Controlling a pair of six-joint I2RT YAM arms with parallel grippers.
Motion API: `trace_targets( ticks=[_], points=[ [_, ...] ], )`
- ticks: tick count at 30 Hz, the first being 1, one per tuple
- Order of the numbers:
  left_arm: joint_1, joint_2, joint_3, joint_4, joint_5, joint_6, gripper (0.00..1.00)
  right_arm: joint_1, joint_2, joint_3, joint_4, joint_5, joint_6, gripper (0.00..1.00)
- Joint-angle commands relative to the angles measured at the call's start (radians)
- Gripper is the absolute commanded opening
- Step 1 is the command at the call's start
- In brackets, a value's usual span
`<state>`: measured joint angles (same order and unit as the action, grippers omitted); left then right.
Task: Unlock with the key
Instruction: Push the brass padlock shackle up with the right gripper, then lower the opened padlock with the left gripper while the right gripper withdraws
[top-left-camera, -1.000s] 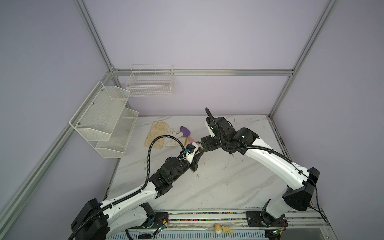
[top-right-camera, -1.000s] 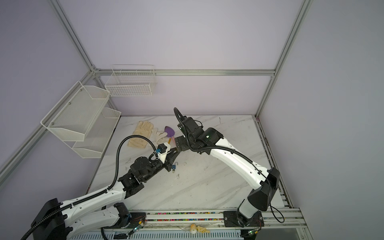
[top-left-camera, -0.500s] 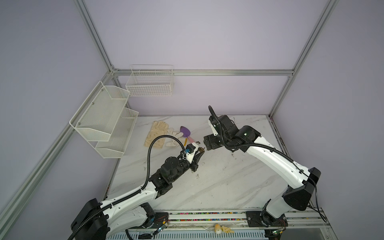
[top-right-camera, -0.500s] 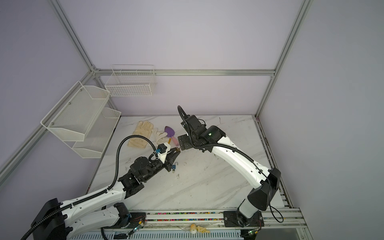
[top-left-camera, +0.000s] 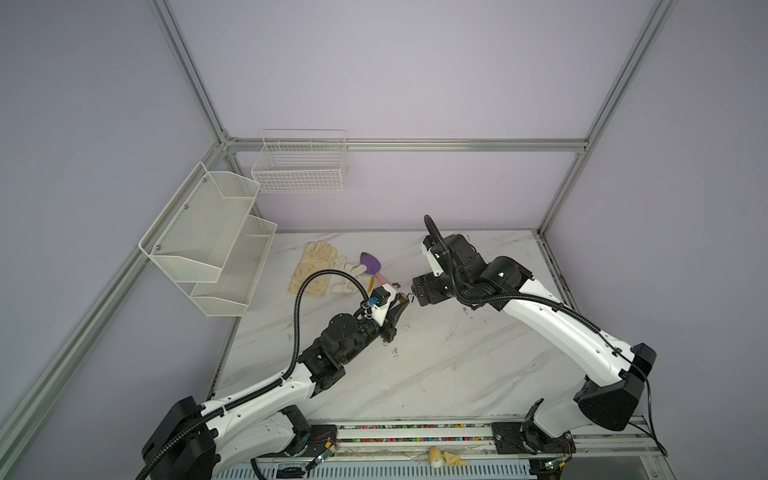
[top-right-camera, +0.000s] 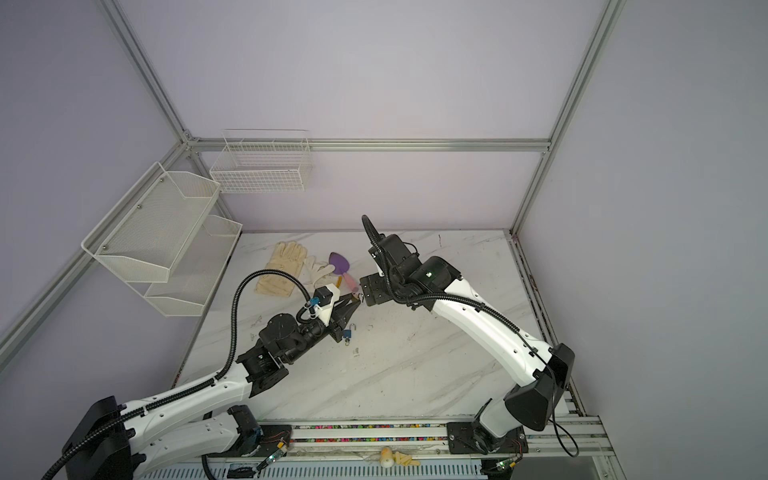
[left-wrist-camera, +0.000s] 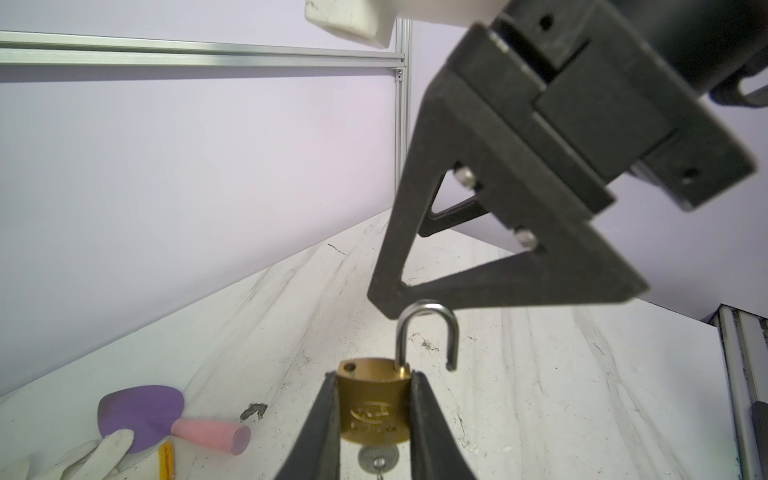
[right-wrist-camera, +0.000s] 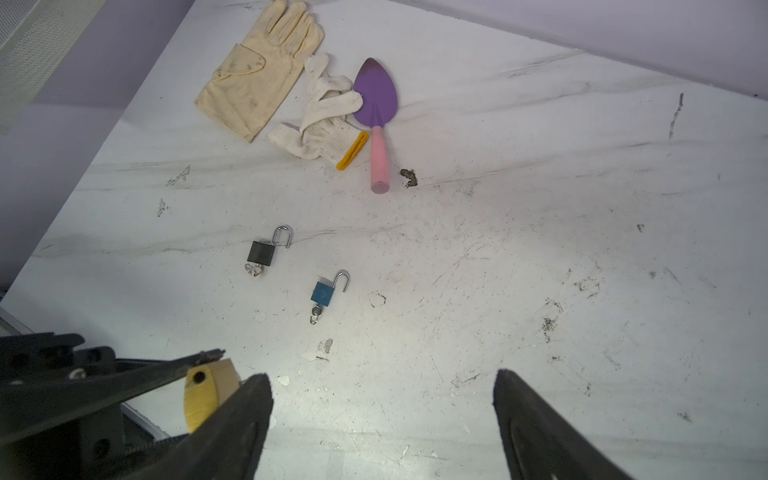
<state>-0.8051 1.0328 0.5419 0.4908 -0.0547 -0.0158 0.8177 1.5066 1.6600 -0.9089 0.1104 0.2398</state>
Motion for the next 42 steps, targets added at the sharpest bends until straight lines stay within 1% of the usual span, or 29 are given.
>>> trace_targets(
  ticks=[1, 3, 5, 6, 7, 9, 13, 16, 18, 22, 25, 31, 36, 42],
  points=[
    [0.001, -0.007, -0.007, 0.028, -0.018, -0.034, 0.0, -0.017, -0.051, -0.015, -0.009, 0.061, 0.01, 0.89],
    [0.001, -0.003, 0.006, 0.01, -0.034, -0.079, 0.0, -0.035, -0.072, -0.027, 0.0, 0.08, 0.017, 0.9],
    [-0.002, 0.005, 0.023, -0.016, -0.056, -0.149, 0.0, -0.055, -0.101, -0.049, 0.018, 0.092, 0.032, 0.9],
    [-0.005, 0.01, 0.036, -0.036, -0.07, -0.19, 0.0, -0.066, -0.118, -0.065, 0.034, 0.1, 0.043, 0.92],
    [-0.009, 0.02, 0.05, -0.057, -0.079, -0.264, 0.0, -0.082, -0.129, -0.088, 0.054, 0.107, 0.053, 0.93],
    [-0.021, 0.048, 0.087, -0.111, -0.092, -0.345, 0.0, -0.112, -0.185, -0.139, 0.096, 0.108, 0.075, 0.93],
    [-0.083, 0.13, 0.199, -0.301, -0.193, -0.507, 0.0, -0.154, -0.284, -0.283, 0.219, 0.097, 0.131, 0.97],
    [-0.108, 0.206, 0.296, -0.469, -0.238, -0.635, 0.0, -0.177, -0.331, -0.377, 0.274, 0.104, 0.184, 0.97],
    [-0.118, 0.26, 0.352, -0.551, -0.231, -0.707, 0.0, -0.191, -0.358, -0.443, 0.314, 0.103, 0.217, 0.97],
    [-0.14, 0.389, 0.462, -0.694, -0.253, -0.796, 0.0, -0.233, -0.416, -0.584, 0.408, 0.078, 0.287, 0.97],
    [-0.142, 0.498, 0.531, -0.767, -0.249, -0.841, 0.0, -0.263, -0.436, -0.657, 0.474, 0.034, 0.318, 0.98],
    [-0.144, 0.677, 0.658, -0.881, -0.234, -0.874, 0.0, -0.298, -0.441, -0.755, 0.549, 0.017, 0.351, 0.97],
    [-0.146, 0.772, 0.722, -0.917, -0.246, -0.872, 0.0, -0.321, -0.44, -0.811, 0.599, -0.012, 0.369, 0.97],
    [-0.146, 0.849, 0.786, -0.958, -0.262, -0.863, 0.0, -0.339, -0.442, -0.833, 0.623, -0.024, 0.366, 0.97]
  ],
)
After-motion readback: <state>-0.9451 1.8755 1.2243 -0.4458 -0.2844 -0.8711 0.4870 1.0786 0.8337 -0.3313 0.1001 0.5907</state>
